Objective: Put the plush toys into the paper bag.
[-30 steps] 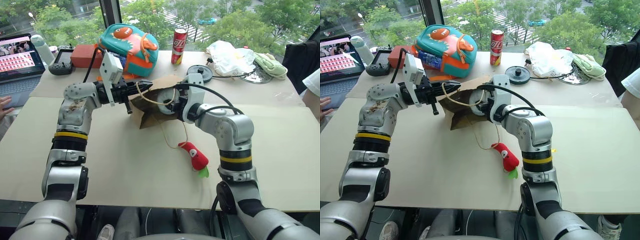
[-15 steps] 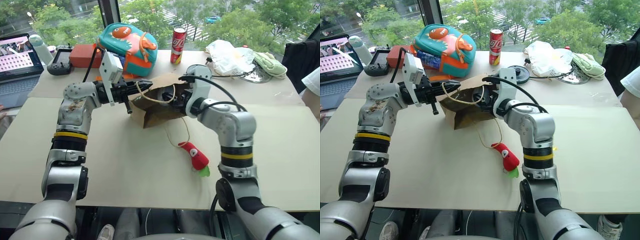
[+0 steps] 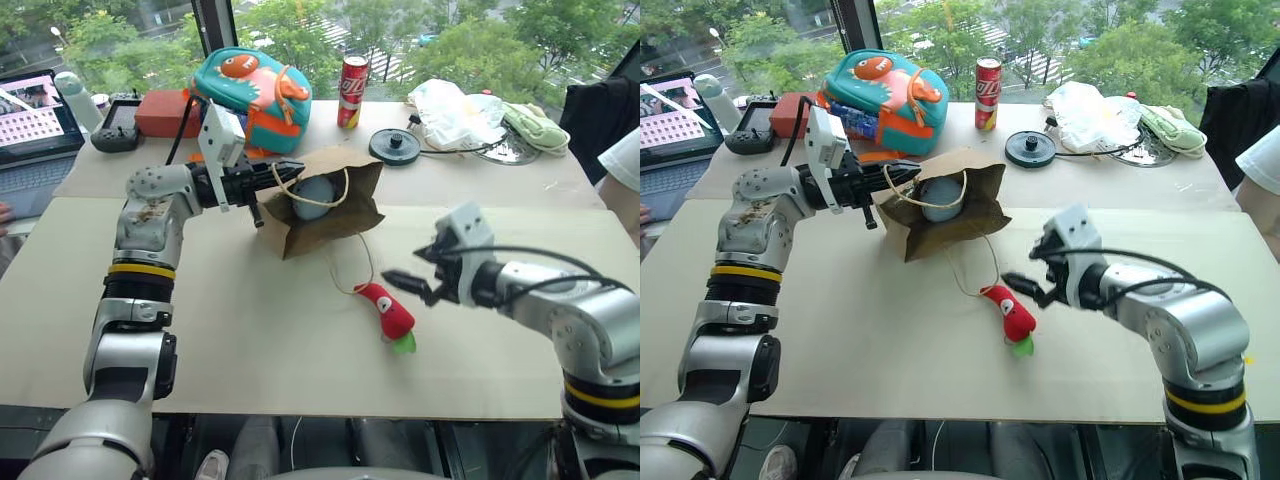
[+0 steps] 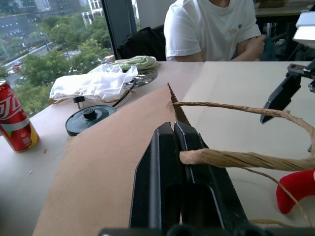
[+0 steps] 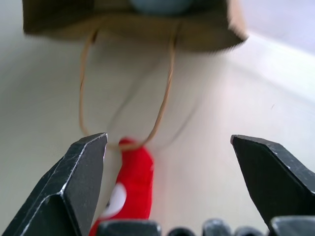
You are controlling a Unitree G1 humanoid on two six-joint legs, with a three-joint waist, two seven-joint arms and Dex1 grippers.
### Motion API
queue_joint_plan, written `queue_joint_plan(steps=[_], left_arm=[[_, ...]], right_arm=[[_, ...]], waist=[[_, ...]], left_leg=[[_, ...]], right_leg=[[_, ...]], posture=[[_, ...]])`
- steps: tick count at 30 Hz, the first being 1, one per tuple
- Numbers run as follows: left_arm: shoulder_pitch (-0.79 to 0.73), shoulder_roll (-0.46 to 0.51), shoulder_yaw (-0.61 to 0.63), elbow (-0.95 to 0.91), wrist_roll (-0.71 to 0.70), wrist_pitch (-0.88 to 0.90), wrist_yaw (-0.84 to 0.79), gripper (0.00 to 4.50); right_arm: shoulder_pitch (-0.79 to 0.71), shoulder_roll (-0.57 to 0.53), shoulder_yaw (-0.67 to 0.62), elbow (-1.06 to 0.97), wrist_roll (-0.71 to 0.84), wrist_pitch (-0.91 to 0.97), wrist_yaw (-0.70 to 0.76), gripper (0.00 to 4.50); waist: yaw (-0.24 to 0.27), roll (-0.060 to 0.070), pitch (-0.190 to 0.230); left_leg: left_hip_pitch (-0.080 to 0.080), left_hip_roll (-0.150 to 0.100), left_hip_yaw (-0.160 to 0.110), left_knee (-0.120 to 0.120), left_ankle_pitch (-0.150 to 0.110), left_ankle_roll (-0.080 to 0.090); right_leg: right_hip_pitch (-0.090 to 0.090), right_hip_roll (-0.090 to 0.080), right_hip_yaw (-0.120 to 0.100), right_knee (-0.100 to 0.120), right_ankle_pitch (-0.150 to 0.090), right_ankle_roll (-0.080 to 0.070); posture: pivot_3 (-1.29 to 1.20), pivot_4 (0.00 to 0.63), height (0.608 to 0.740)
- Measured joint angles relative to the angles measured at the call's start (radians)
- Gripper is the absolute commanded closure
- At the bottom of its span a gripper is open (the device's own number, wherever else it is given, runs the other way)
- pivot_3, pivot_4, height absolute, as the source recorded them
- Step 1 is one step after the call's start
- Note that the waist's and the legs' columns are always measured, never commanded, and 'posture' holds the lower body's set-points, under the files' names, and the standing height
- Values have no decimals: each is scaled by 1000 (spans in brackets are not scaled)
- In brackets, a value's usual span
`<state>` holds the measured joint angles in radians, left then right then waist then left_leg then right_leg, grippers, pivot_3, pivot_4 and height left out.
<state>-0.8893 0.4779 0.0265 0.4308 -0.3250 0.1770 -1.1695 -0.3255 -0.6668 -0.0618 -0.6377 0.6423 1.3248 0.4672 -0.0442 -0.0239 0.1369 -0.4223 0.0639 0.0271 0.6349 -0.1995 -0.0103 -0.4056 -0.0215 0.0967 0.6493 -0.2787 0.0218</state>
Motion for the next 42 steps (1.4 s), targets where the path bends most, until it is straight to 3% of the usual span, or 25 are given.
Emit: queue_joint_plan(steps=[9,13,21,26,30,36,42], left_arm=[[0,-1,0,1,0,0,-2,4500],[-1,-1,0,2,0,0,-2,4500],[-7,-1,0,18,0,0,-9,4500],[-11,-1,0,18,1,-1,-12,4500],[-12,3,1,18,2,-1,-13,4500],[-13,3,1,18,3,-1,-13,4500],[-13,3,1,16,3,0,-13,4500]], right_arm=[[78,-11,129,-36,-70,10,-82,41],[93,-12,130,-37,-89,10,-109,1068],[96,-30,149,-49,-109,9,-104,3775],[113,-71,107,-63,-103,9,-67,3775],[187,-196,-16,-81,-79,-15,18,3775],[224,-225,-116,-88,-60,-86,96,3775],[-72,-97,-47,-25,-65,-104,35,3775]], waist=[[7,0,0],[8,0,0],[8,0,0],[11,0,0],[25,0,0],[26,0,0],[16,0,0]], left_leg=[[-1,-1,0,3,0,0],[-1,-1,0,3,0,0],[-1,-1,0,3,0,0],[-1,-1,0,3,0,0],[-1,-2,-1,3,0,0],[0,-2,-1,4,0,0],[1,-1,-1,5,0,0]], right_leg=[[1,-1,0,0,0,1],[1,-1,0,0,0,1],[1,0,0,0,0,1],[1,-1,0,0,0,1],[2,-1,0,-1,-1,1],[2,-1,1,0,-1,1],[2,0,1,3,-1,1]], posture=[[0,150,728],[0,150,728],[0,150,728],[0,150,728],[0,150,728],[0,150,728],[0,150,728]])
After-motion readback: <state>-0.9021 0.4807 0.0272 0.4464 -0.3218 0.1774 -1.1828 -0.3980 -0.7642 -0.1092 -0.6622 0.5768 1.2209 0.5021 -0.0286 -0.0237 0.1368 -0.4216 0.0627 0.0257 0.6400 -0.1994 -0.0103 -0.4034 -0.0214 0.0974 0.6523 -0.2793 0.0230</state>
